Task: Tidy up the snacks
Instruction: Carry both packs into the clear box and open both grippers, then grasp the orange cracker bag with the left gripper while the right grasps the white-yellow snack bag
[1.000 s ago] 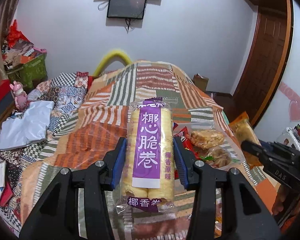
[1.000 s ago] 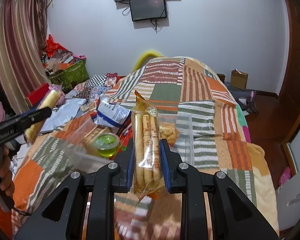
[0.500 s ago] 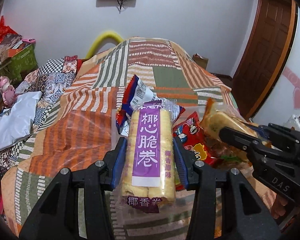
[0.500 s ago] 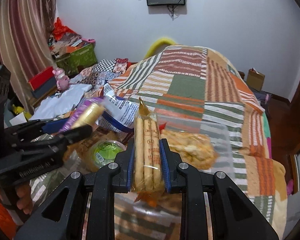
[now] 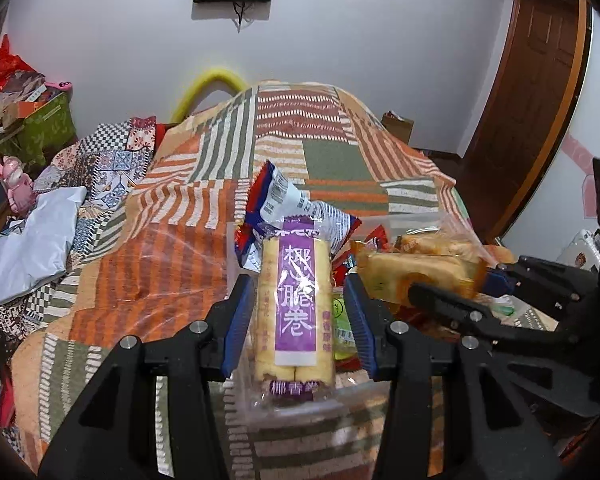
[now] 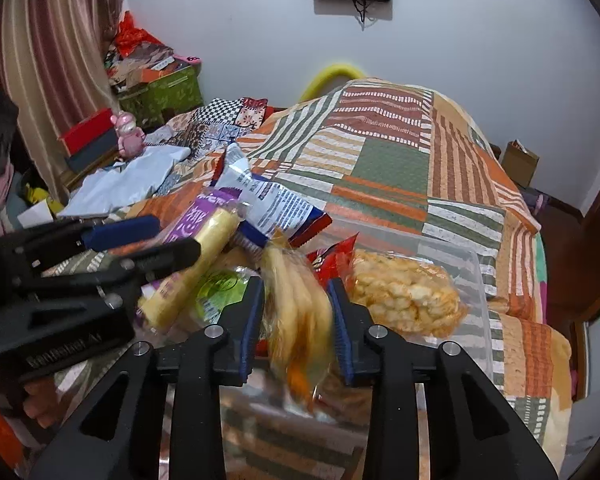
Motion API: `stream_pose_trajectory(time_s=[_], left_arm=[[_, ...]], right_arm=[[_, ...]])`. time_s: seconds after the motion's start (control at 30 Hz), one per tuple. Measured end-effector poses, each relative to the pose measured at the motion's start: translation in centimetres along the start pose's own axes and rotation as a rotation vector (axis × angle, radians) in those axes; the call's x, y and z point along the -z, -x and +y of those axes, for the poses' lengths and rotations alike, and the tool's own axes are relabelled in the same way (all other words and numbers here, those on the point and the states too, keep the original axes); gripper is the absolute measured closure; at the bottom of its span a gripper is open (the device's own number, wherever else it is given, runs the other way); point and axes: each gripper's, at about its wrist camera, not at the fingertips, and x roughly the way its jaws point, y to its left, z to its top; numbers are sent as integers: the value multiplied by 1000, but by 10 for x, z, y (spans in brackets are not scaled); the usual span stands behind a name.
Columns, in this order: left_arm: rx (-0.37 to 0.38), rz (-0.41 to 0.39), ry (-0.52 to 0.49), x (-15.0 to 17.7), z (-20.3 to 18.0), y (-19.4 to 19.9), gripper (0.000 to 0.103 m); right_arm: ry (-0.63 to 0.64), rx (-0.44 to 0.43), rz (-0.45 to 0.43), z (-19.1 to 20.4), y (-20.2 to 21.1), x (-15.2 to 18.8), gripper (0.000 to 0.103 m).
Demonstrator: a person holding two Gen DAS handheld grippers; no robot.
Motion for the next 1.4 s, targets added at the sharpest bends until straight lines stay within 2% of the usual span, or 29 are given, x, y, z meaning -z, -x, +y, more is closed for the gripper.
stream_pose_trajectory(time_s=[0.13,0.3,0.57,0.63,0.7,0.87,1.0,1.2,1.4], left_arm=[[-14,-22,15,2,2,26,57],[-35,-29,38,12,9,54,57],[-67,-7,67,49,15,90,56],[-74,5,70,61,13,96,52],[-80,15,76,73,10,97,48],[-80,67,65,104,-6,88,47],[-44,100,67,121,-22,79,47],[16,137,24,128,-54,68,47],[50,145,-37,124,-89,56,40]], right_arm=[[-10,1,-13,1,14,4,65],[-31,-2,-22,-1,36,12,64],[-56,-2,-28,-2,71,39,63],[-60,-4,-28,-1,77,47,60],[-65,-5,-25,0,82,58,57],[-75,-10,6,2,84,80,56],[-85,-11,38,1,84,99,56],[-91,-3,85,0,86,127,56],[-130,8,107,-12,90,146,56]])
